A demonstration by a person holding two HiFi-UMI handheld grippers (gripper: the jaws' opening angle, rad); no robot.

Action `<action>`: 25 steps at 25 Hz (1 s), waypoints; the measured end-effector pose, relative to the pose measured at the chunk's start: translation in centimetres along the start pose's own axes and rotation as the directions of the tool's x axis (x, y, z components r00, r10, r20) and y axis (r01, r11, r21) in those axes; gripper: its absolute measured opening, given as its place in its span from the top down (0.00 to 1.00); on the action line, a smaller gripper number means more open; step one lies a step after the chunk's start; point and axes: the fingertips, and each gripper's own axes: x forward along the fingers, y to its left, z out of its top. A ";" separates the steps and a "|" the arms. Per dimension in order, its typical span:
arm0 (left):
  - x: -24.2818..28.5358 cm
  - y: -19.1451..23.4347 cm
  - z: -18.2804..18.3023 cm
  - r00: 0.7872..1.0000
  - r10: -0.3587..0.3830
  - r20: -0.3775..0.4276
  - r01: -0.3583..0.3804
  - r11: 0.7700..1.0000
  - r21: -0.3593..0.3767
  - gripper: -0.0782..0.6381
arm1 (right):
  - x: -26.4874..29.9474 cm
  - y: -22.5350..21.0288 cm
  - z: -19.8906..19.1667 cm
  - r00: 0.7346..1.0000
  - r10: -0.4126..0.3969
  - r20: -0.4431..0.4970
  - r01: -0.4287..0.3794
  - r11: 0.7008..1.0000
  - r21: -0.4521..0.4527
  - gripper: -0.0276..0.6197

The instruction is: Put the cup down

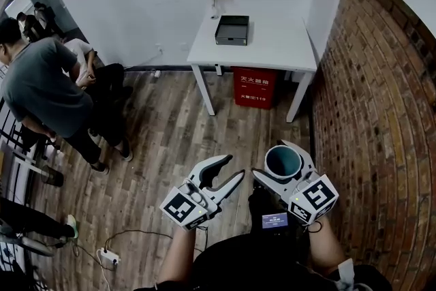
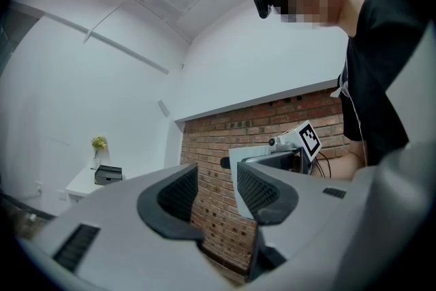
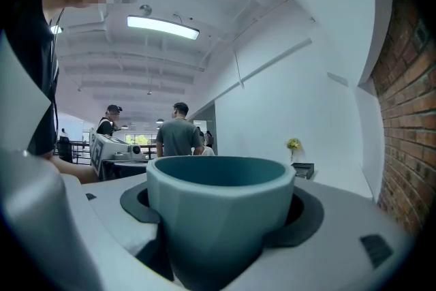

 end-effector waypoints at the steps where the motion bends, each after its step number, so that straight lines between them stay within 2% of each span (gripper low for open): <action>1: 0.7 0.9 -0.2 1.000 0.006 0.000 -0.006 1.000 0.003 0.63 | 0.7 -1.0 -0.1 1.000 0.005 0.004 -0.005 1.000 0.002 0.33; 15: 15.3 16.3 2.0 0.998 0.047 0.028 -0.047 0.999 0.010 0.63 | 11.9 -19.0 3.2 0.998 0.052 0.020 -0.052 0.999 0.001 0.33; 25: 24.1 23.9 3.0 0.998 0.061 0.029 -0.061 0.998 0.006 0.63 | 16.7 -29.1 4.4 0.997 0.073 0.012 -0.073 0.997 0.014 0.33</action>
